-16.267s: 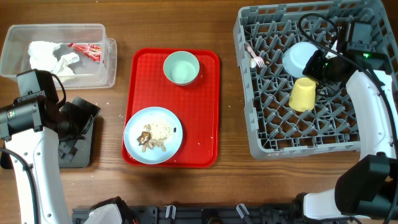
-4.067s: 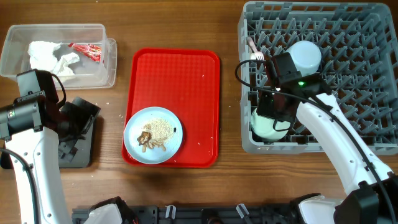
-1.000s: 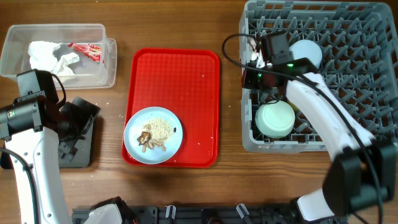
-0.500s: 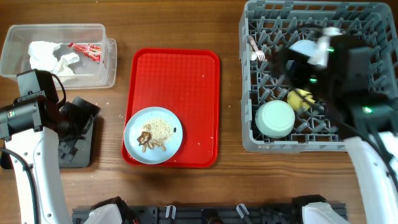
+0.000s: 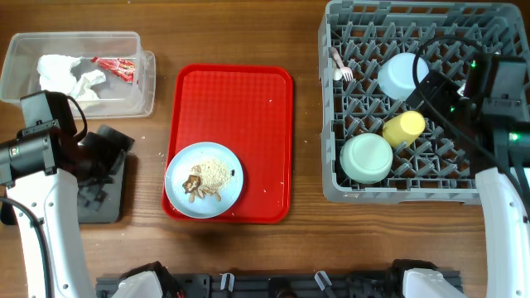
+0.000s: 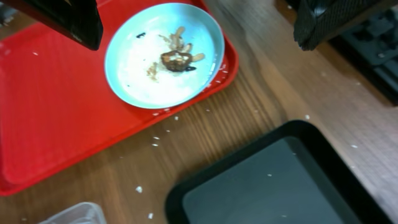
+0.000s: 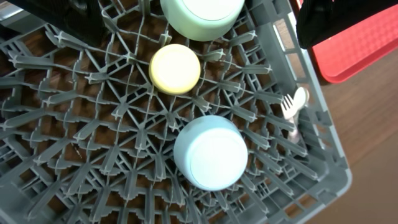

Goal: Sort waste into correct bins and load items into the dishwasher rack
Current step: 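Reach the left gripper to the light-blue plate and grasp its rim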

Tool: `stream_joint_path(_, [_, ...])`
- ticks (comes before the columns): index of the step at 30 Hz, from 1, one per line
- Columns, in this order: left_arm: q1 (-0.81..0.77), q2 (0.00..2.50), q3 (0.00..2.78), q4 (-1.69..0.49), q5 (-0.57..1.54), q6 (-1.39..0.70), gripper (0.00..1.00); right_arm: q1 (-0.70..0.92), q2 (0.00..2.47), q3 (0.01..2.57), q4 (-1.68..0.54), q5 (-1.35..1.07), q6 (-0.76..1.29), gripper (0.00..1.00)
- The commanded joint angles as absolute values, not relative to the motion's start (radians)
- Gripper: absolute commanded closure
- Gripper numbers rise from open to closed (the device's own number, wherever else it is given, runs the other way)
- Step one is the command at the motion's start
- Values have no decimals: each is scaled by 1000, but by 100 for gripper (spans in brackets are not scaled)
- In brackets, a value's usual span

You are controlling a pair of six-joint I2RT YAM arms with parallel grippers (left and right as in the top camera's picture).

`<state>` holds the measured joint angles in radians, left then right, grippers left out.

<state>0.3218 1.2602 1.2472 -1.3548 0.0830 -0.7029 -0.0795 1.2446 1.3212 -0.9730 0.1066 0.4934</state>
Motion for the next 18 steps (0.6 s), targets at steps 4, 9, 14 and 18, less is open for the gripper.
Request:
stream_joint_path(4, [187, 1257, 1243, -1357, 463, -583, 0, -81, 1318, 1334, -973, 131, 500, 0])
stream_joint_path(9, [-81, 1257, 1243, -1298, 394, -667, 24, -81, 1364, 1334, -973, 131, 500, 0])
stream_joint_path(14, [-354, 1275, 1243, -1253, 110, -950, 79, -81, 1397, 1334, -973, 131, 500, 0])
stream_joint_path(18, [-529, 1358, 1243, -1188, -8, -1033, 69, -81, 1406, 1334, -973, 131, 500, 0])
